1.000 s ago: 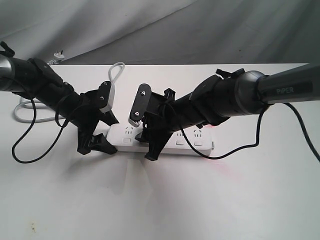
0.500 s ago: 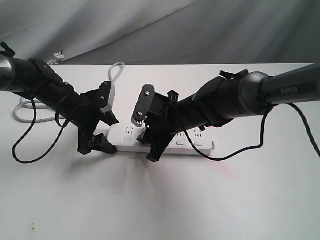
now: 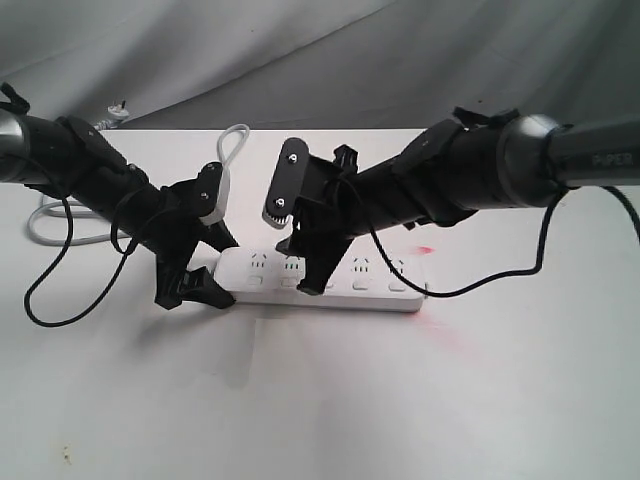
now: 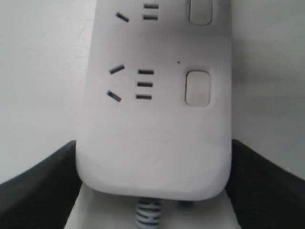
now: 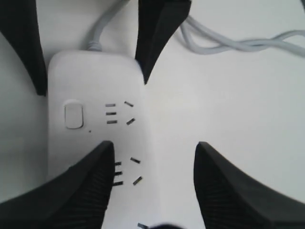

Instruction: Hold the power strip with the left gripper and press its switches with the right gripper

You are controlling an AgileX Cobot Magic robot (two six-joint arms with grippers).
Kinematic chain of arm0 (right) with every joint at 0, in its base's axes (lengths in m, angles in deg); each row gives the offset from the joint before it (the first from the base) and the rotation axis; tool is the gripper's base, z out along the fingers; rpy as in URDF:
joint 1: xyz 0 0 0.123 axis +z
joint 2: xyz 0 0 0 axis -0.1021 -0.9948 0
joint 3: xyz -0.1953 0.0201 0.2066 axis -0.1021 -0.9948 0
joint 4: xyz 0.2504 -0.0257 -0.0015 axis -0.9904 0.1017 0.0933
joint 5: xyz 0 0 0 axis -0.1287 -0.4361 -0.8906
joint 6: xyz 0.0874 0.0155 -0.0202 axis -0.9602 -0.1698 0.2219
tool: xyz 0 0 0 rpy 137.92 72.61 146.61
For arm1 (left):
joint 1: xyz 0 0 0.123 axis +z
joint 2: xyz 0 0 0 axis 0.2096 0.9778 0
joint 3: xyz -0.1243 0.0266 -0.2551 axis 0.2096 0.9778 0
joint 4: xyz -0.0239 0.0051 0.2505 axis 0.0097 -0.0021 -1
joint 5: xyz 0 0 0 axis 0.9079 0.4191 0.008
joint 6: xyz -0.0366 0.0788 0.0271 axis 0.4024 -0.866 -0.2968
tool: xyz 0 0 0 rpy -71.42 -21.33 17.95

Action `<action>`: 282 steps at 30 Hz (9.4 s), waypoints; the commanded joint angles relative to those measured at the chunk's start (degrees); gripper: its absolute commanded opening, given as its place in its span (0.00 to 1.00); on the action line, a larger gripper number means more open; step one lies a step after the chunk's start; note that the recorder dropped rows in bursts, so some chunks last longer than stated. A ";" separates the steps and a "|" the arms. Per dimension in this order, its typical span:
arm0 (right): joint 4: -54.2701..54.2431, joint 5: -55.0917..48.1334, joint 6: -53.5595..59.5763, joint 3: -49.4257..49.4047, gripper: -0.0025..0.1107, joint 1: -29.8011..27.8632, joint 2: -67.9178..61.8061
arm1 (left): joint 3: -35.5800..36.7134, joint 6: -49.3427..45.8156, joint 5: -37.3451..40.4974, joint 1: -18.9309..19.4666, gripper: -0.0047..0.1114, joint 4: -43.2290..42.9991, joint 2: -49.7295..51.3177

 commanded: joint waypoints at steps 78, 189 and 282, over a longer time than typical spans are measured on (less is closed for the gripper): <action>-1.49 2.47 -0.04 -10.68 0.45 -3.19 -1.84 | -0.21 0.24 0.81 -0.28 0.51 0.35 0.16; -3.94 6.19 8.17 -21.26 0.45 -7.75 2.16 | -0.21 0.24 0.81 -0.28 0.51 0.35 0.16; -15.73 9.99 -3.73 -34.22 0.13 -11.09 43.83 | -0.21 0.24 0.81 -0.28 0.51 0.35 0.16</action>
